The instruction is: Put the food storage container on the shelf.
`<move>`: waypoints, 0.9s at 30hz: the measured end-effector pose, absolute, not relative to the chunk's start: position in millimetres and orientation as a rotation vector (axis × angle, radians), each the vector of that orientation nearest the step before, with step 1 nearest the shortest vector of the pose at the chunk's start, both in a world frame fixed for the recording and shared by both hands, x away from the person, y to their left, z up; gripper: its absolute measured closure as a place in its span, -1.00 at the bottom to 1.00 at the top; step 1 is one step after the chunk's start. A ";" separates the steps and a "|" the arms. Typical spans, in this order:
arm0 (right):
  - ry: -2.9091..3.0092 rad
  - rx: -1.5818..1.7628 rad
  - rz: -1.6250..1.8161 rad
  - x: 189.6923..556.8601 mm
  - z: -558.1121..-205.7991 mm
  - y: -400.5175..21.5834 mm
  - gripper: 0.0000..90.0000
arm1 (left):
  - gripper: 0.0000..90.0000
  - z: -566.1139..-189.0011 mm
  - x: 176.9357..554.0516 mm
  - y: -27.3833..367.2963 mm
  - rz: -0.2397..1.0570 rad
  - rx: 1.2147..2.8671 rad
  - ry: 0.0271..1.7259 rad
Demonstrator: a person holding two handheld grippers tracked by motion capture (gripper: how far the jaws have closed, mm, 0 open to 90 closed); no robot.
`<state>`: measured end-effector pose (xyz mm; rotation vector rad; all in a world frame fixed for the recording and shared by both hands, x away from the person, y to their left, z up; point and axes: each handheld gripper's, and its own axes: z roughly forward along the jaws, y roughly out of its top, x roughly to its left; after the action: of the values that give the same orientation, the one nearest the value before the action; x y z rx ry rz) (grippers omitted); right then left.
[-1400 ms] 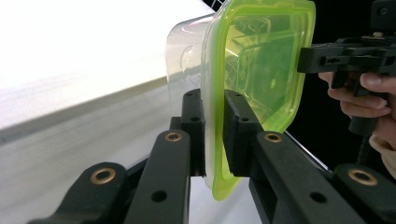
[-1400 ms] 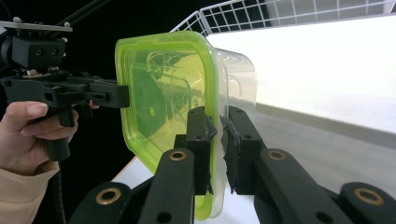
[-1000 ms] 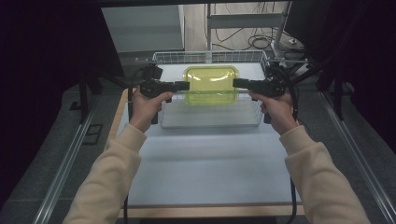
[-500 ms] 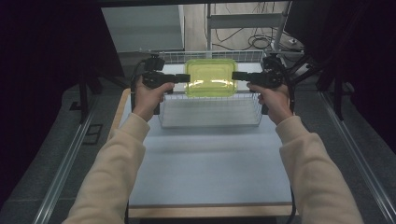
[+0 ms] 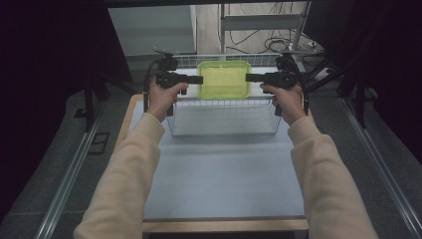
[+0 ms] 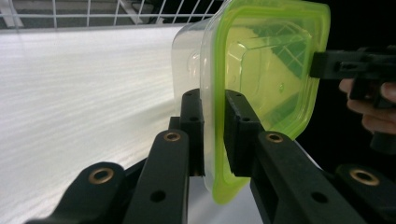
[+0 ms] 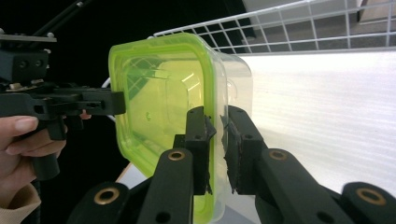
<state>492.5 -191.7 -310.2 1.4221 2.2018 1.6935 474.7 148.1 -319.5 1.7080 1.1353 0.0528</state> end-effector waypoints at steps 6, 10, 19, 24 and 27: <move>2.182 1.446 1.681 503.9 -311.3 -188.5 0.75 | 0.75 -318.8 486.8 147.6 0.017 1.680 1.181; 2.180 1.438 1.606 507.3 -309.9 -182.7 0.70 | 0.70 -317.8 491.2 142.7 0.050 1.680 1.206; 2.150 1.445 1.569 511.6 -317.4 -177.7 0.52 | 0.54 -324.7 501.2 141.5 0.052 1.655 1.225; 2.129 1.463 1.557 513.6 -321.6 -177.3 0.44 | 0.41 -329.8 505.9 141.5 0.065 1.661 1.226; 2.107 1.477 1.555 513.9 -324.4 -177.9 0.35 | 0.27 -333.3 506.5 141.6 0.080 1.650 1.208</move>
<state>513.9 -177.9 -324.4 1.4774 2.1066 1.5553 506.5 141.6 -333.3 1.6502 1.2075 0.0798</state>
